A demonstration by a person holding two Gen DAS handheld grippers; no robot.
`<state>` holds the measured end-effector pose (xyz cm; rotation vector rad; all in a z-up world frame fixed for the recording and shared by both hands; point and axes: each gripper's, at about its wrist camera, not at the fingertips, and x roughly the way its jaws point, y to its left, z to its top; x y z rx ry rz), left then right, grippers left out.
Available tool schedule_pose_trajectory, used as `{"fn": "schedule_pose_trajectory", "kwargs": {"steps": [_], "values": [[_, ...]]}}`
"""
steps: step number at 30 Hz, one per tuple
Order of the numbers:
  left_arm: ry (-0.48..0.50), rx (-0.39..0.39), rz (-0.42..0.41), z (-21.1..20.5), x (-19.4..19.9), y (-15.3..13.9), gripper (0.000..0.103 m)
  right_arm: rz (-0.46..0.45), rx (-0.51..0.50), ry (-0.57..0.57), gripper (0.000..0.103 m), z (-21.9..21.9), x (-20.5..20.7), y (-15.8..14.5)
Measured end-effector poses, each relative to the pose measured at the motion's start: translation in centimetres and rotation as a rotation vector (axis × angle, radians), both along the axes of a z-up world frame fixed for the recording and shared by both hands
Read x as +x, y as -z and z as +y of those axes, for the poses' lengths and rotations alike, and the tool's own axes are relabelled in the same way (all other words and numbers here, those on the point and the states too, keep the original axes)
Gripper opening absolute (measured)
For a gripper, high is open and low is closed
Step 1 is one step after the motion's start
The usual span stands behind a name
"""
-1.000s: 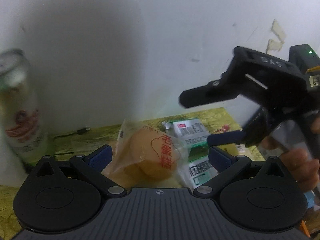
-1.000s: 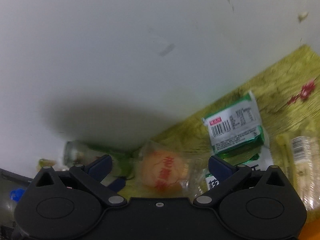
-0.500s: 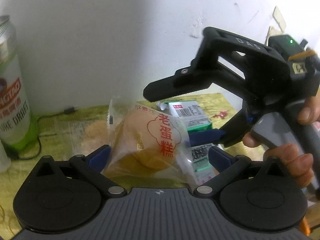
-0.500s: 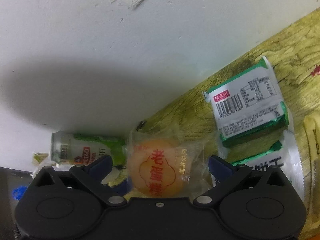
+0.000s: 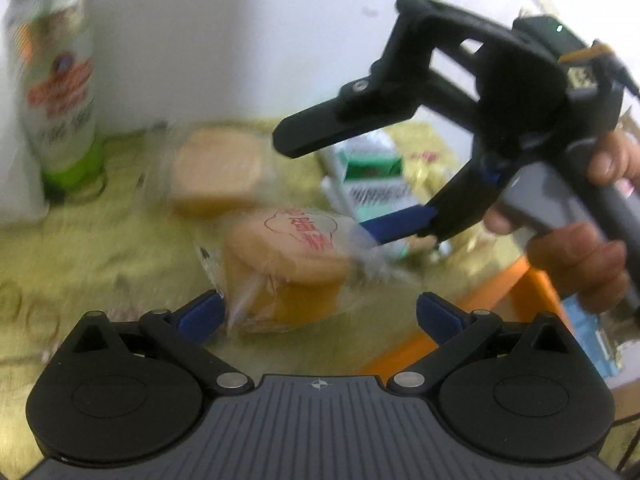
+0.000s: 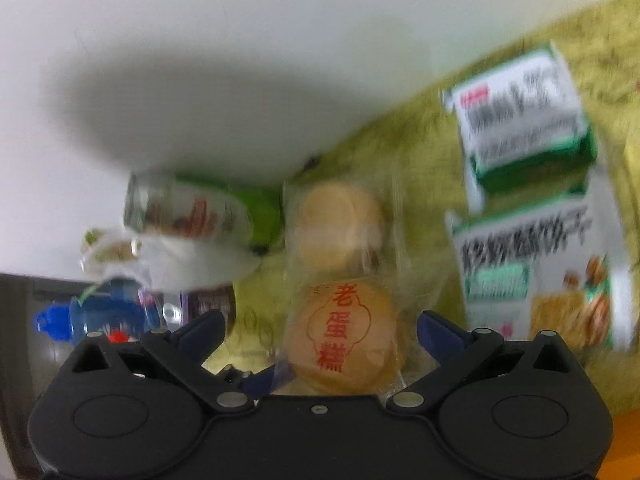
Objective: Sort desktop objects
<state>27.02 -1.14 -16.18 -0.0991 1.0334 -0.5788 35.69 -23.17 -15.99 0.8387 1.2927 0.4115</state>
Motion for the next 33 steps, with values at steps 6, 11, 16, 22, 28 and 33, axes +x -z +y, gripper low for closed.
{"fn": "schedule_pose_trajectory", "kwargs": {"steps": [6,11,16,22,28,33], "values": [[-0.071,0.011,0.005,2.0,-0.1,0.4,0.102,0.029,-0.028,0.012,0.103,0.3,-0.6,0.8],[-0.096,-0.006,-0.001,2.1,1.5,0.5,0.102,0.123,0.041,0.072,0.103,-0.5,-0.8,2.5],[-0.085,0.023,0.006,1.2,1.6,0.9,0.102,0.100,-0.017,0.118,0.103,-0.2,0.1,3.4],[-0.142,0.007,0.036,3.4,1.2,-0.4,0.102,0.052,-0.086,0.036,0.103,0.8,0.2,1.7],[-0.206,0.010,0.084,4.2,1.4,0.3,0.082,0.100,-0.114,-0.072,0.094,3.1,-0.3,2.8],[-0.232,-0.066,0.112,4.5,1.5,0.6,0.070,0.124,-0.108,-0.092,0.082,4.0,-0.7,3.9]]}}
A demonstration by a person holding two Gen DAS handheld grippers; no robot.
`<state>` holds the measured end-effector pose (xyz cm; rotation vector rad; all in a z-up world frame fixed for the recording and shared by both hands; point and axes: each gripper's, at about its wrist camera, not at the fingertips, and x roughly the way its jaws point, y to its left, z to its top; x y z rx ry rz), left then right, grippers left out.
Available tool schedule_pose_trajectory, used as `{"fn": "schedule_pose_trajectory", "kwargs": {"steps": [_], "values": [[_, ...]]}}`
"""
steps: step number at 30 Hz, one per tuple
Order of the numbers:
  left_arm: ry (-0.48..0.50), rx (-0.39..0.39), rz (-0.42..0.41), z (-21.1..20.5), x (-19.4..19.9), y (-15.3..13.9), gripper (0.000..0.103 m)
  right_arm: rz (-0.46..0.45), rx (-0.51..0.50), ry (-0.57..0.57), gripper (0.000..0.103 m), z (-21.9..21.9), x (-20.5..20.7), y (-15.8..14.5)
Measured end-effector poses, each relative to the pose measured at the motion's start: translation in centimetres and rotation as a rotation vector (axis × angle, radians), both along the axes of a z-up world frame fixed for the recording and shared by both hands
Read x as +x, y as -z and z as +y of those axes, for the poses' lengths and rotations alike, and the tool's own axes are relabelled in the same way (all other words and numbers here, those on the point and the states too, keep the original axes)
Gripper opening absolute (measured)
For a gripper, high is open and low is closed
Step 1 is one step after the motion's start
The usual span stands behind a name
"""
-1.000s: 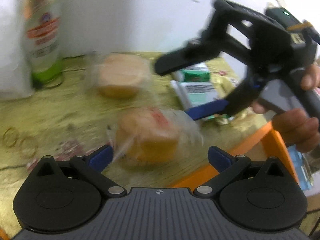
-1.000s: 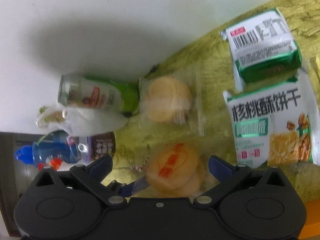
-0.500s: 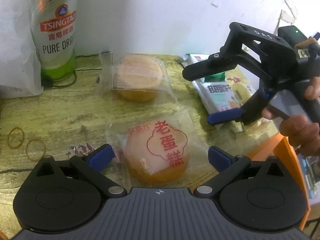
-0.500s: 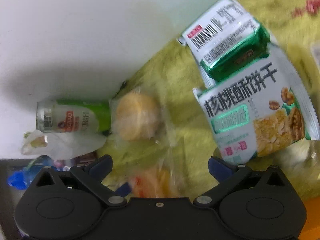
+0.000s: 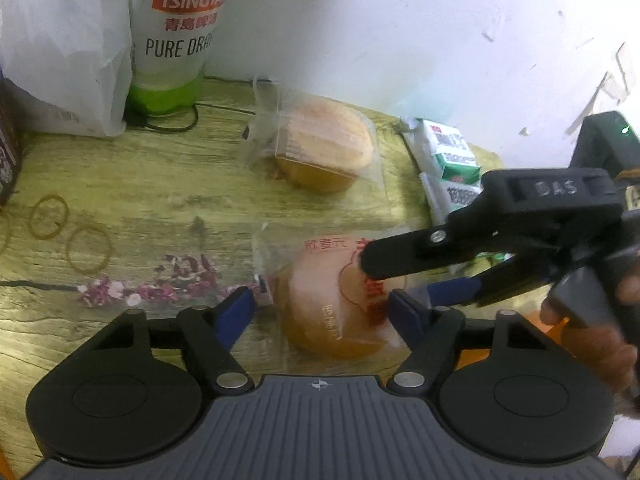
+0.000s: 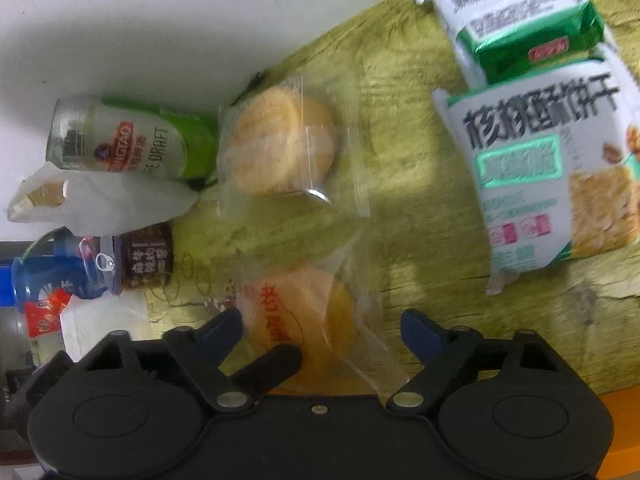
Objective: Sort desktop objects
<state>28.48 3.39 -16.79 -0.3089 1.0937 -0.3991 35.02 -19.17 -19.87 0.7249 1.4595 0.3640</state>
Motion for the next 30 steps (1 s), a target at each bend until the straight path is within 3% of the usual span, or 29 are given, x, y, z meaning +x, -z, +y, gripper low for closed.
{"fn": "schedule_pose_trajectory", "kwargs": {"steps": [10,23,30], "values": [[-0.021,-0.050,-0.005,1.0,-0.2,0.2,0.061,-0.009,-0.018,0.039,0.053,-1.3,-0.7,-0.7],[-0.037,-0.073,0.012,1.5,-0.1,0.2,0.061,-0.031,-0.022,0.038,0.054,-1.4,-1.0,-0.6],[-0.038,-0.058,-0.014,1.4,-0.6,-0.5,0.051,-0.055,-0.036,0.036,0.048,-1.0,-1.3,-1.2]]}}
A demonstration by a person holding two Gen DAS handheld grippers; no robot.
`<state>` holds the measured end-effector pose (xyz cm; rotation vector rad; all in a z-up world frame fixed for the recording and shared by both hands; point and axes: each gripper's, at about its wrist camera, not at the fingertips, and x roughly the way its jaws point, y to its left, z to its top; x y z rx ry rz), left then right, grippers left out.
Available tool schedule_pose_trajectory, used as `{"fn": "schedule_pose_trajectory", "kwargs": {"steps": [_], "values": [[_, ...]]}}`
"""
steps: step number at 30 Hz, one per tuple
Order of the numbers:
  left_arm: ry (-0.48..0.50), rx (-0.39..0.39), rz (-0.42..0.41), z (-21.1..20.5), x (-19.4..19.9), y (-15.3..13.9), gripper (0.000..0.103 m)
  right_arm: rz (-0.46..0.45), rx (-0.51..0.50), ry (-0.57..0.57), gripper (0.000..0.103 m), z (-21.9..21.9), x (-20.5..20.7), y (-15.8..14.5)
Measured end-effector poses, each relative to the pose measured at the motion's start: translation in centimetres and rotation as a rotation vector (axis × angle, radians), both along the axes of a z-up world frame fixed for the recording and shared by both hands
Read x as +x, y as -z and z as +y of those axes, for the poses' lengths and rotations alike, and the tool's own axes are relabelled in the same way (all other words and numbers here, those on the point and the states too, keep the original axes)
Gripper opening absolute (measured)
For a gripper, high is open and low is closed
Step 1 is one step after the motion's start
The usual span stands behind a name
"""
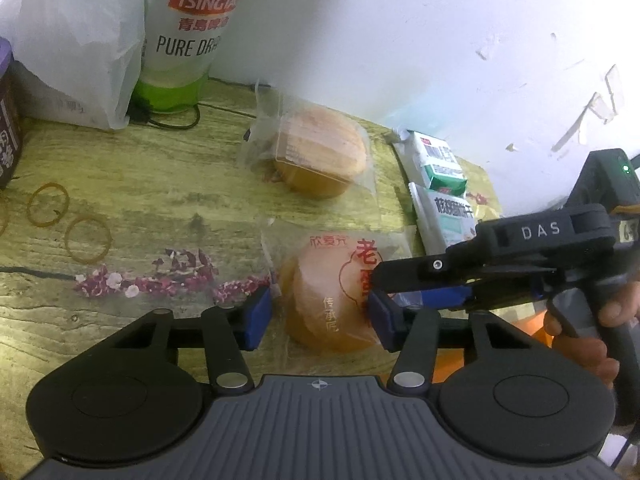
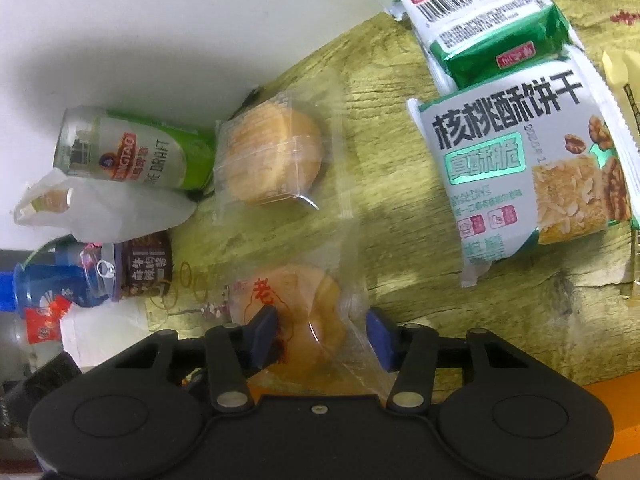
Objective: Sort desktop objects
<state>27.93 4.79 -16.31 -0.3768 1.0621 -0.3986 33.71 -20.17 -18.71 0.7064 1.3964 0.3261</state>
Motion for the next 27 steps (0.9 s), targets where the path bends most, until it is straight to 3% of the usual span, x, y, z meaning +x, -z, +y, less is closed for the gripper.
{"fn": "schedule_pose_trajectory", "kwargs": {"steps": [7,27], "values": [[-0.001,0.013,-0.031,0.0,-0.5,-1.0,0.049,-0.018,0.004,0.003,0.043,0.2,-0.5,-0.7],[-0.007,0.029,-0.146,0.3,-4.2,-6.0,0.049,-0.118,0.041,0.005,0.043,0.5,-3.4,-5.7]]}}
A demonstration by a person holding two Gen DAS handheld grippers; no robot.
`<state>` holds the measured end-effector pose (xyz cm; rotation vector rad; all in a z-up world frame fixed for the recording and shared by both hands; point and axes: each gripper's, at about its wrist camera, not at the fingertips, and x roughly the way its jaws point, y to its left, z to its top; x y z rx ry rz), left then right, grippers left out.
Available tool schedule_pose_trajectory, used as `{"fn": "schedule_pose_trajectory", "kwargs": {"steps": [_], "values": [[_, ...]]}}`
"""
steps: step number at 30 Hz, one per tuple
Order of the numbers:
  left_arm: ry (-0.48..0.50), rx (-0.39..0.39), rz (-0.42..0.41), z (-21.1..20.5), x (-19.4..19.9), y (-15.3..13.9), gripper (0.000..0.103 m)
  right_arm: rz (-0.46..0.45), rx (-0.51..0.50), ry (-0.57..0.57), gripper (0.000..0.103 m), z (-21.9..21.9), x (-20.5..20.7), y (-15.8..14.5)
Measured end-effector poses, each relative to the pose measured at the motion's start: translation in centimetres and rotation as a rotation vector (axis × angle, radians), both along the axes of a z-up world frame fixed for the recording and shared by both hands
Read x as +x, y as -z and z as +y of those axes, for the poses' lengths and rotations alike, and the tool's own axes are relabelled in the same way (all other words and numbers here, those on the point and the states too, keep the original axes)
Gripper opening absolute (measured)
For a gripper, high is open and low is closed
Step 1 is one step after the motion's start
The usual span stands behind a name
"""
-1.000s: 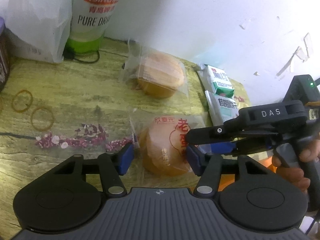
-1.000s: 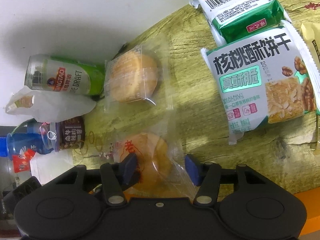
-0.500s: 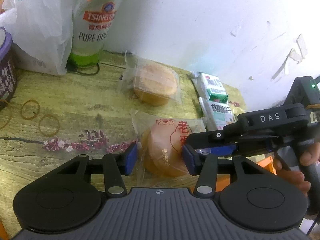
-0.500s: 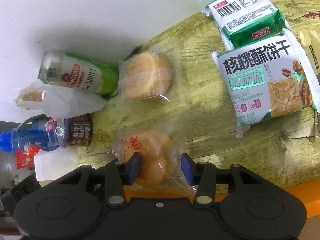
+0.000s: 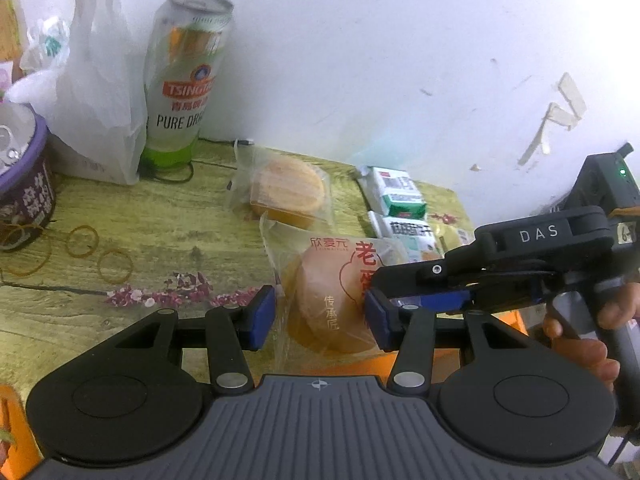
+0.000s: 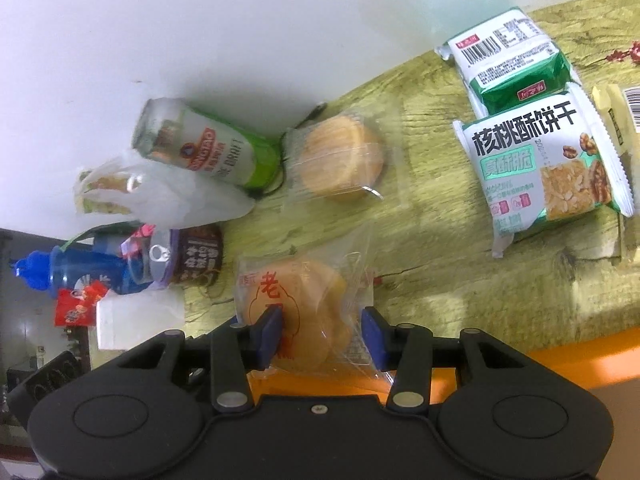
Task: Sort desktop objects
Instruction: 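Carry the egg cake package with both grippers over the orange tray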
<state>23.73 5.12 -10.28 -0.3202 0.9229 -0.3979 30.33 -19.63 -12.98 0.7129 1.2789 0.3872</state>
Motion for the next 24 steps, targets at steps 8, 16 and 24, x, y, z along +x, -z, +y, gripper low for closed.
{"fn": "schedule_pose_trajectory", "kwargs": {"steps": [8,16,24], "values": [[-0.013,0.041,-0.002,-1.1,-3.4,-2.1,0.049,-0.024,0.011,-0.006,0.043,0.0,-3.2,-1.9],[0.016,0.072,0.039,-2.3,-7.0,-1.8,0.049,-0.005,0.017,-0.011,0.043,-0.4,-7.0,-1.8],[0.037,0.111,0.086,-3.1,-8.7,0.2,0.049,0.055,0.005,-0.018,0.043,-0.6,-9.1,0.5]]}}
